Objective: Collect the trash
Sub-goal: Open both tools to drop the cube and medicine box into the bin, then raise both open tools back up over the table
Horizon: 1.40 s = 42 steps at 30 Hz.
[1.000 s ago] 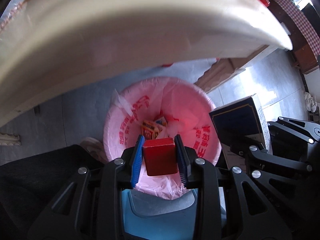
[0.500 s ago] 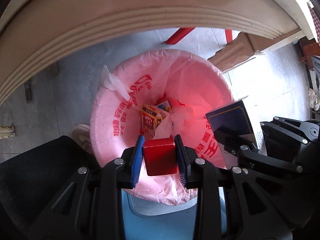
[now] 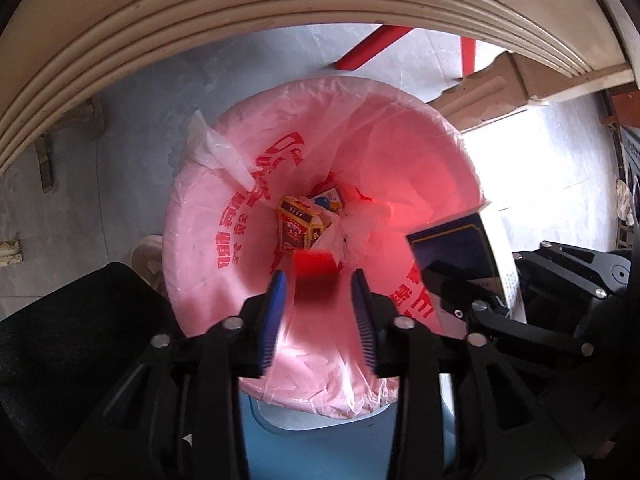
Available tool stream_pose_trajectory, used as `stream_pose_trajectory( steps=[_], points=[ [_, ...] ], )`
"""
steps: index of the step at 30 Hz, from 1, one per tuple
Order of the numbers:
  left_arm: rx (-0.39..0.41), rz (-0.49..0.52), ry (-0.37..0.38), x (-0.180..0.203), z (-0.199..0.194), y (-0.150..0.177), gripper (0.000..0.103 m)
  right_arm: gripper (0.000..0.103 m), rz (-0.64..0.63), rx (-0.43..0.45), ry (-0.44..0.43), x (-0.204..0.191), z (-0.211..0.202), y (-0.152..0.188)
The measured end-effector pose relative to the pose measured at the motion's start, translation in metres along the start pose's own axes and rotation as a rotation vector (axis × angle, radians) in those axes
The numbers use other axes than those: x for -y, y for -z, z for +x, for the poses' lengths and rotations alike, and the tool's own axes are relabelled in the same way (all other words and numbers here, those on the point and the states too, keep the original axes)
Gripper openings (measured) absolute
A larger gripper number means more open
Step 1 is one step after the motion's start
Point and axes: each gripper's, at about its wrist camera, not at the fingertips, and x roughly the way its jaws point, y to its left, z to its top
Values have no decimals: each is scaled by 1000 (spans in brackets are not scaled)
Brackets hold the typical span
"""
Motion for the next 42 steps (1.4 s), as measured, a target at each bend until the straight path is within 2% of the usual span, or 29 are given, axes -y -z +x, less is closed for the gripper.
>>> stream_pose_trajectory(
  steps=[2, 4, 6, 26, 33, 38, 42],
  points=[
    [-1, -15, -7, -4, 0, -1, 44, 28, -5, -5, 16, 0, 1, 0],
    [-3, -22, 6, -5, 0, -2, 51, 54, -1, 0, 7, 0, 1, 0],
    [3, -18, -4, -4, -1, -2, 53, 59, -7, 10, 8, -1, 0, 1],
    [17, -25, -5, -4, -7, -1, 55, 59, 10, 17, 22, 2, -3, 1],
    [40, -6, -35, -2, -16, 6, 55, 59, -7, 26, 38, 2, -6, 5],
    [85, 24, -77, 2, -50, 18, 55, 59, -40, 73, 36, -5, -35, 13],
    [100, 45, -62, 5, -99, 22, 55, 59, -120, 154, 49, -18, -90, 20]
  ],
)
